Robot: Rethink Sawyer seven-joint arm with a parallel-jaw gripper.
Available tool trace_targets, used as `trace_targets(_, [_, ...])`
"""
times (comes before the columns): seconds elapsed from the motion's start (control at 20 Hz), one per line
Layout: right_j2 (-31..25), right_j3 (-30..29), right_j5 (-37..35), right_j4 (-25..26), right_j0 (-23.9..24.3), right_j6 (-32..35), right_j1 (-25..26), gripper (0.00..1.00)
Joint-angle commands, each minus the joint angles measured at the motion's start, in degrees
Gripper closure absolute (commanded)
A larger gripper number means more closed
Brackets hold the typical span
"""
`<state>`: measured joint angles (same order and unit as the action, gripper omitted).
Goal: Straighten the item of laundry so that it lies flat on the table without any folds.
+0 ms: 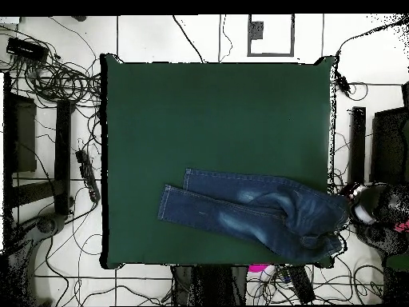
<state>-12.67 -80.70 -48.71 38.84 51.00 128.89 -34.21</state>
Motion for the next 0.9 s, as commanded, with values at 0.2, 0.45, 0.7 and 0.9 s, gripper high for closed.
trace_targets(0.2, [-4.95, -9.15, 2.58, -1.09, -4.86, -8.23, -0.26, 0.0])
trace_targets(0.45, [-3.9, -10.14, 3.54, -0.82, -6.44, -5.25, -1.28, 0.0])
trace_targets(0.7, [-4.35, -10.28, 4.0, -1.46, -6.11, -5.61, -0.94, 0.0])
trace_targets(0.9, [-3.75, -9.32, 5.29, 1.14, -7.4, -6.79, -2.02, 0.0])
